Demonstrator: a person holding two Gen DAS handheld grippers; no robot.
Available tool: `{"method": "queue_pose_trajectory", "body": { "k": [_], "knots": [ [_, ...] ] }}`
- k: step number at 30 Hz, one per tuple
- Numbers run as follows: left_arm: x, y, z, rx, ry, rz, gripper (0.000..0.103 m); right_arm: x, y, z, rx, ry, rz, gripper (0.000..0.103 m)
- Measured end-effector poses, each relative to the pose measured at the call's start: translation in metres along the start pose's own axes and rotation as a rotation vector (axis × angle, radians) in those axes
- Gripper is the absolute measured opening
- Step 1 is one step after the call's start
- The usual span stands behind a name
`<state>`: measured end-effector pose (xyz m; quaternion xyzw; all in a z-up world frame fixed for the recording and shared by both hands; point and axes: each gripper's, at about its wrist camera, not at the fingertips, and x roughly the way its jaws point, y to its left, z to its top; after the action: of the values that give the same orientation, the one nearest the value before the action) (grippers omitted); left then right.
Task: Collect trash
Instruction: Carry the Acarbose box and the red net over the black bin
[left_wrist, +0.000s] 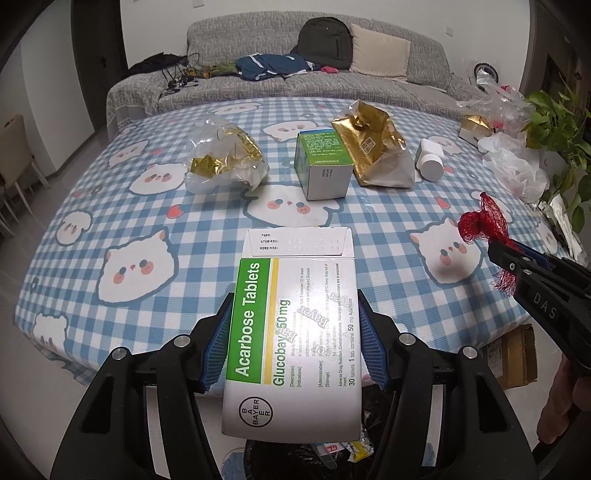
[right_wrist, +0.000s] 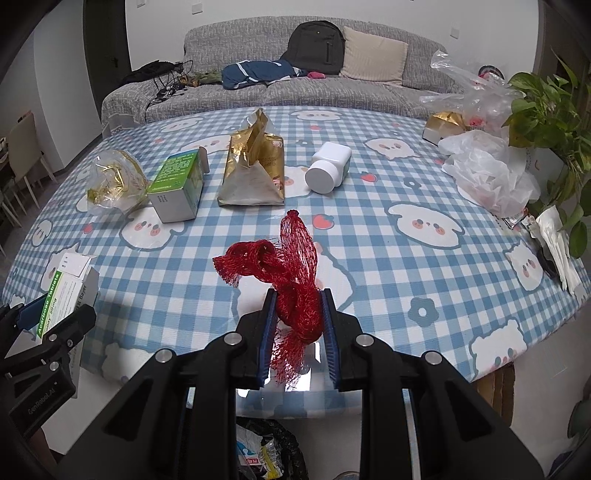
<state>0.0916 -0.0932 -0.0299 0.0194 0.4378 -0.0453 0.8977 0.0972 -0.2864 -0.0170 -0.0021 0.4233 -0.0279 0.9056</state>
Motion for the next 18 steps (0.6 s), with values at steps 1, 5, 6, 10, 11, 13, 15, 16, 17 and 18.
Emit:
{"method": "queue_pose_trajectory", "body": {
  "k": [1, 5, 6, 10, 11, 13, 15, 16, 17, 18],
  "knots": [
    [-0.002, 0.0, -0.002, -0.001, -0.001, 0.001, 0.06, -0.002, 0.0, -0.002, -0.002, -0.001, -0.001, 0.022],
    [-0.009, 0.002, -0.011, -0.004, 0.0, 0.004, 0.06, -0.012, 0.002, -0.011, -0.01, -0.005, 0.0, 0.022],
    [-0.011, 0.002, -0.013, -0.005, 0.0, 0.004, 0.06, -0.013, 0.002, -0.013, -0.01, -0.005, 0.002, 0.022],
    [-0.018, 0.003, -0.02, -0.01, -0.003, 0.004, 0.06, -0.023, 0.005, -0.022, -0.013, -0.006, 0.007, 0.022],
    [-0.021, 0.004, -0.022, -0.012, -0.006, 0.004, 0.06, -0.025, 0.005, -0.024, -0.013, -0.007, 0.01, 0.022],
    [-0.026, 0.004, -0.028, -0.016, -0.008, 0.0, 0.06, -0.03, 0.007, -0.029, -0.017, -0.009, 0.012, 0.022],
    [-0.031, 0.004, -0.034, -0.018, -0.008, 0.0, 0.06, -0.035, 0.008, -0.034, -0.02, -0.01, 0.015, 0.022],
    [-0.034, 0.004, -0.037, -0.02, -0.008, -0.001, 0.06, -0.037, 0.009, -0.037, -0.02, -0.01, 0.016, 0.022],
    [-0.036, 0.004, -0.04, -0.023, -0.009, -0.002, 0.06, -0.04, 0.01, -0.04, -0.021, -0.011, 0.017, 0.022],
    [-0.039, 0.004, -0.043, -0.026, -0.01, -0.005, 0.06, -0.042, 0.01, -0.043, -0.021, -0.011, 0.018, 0.022]
  ]
}}
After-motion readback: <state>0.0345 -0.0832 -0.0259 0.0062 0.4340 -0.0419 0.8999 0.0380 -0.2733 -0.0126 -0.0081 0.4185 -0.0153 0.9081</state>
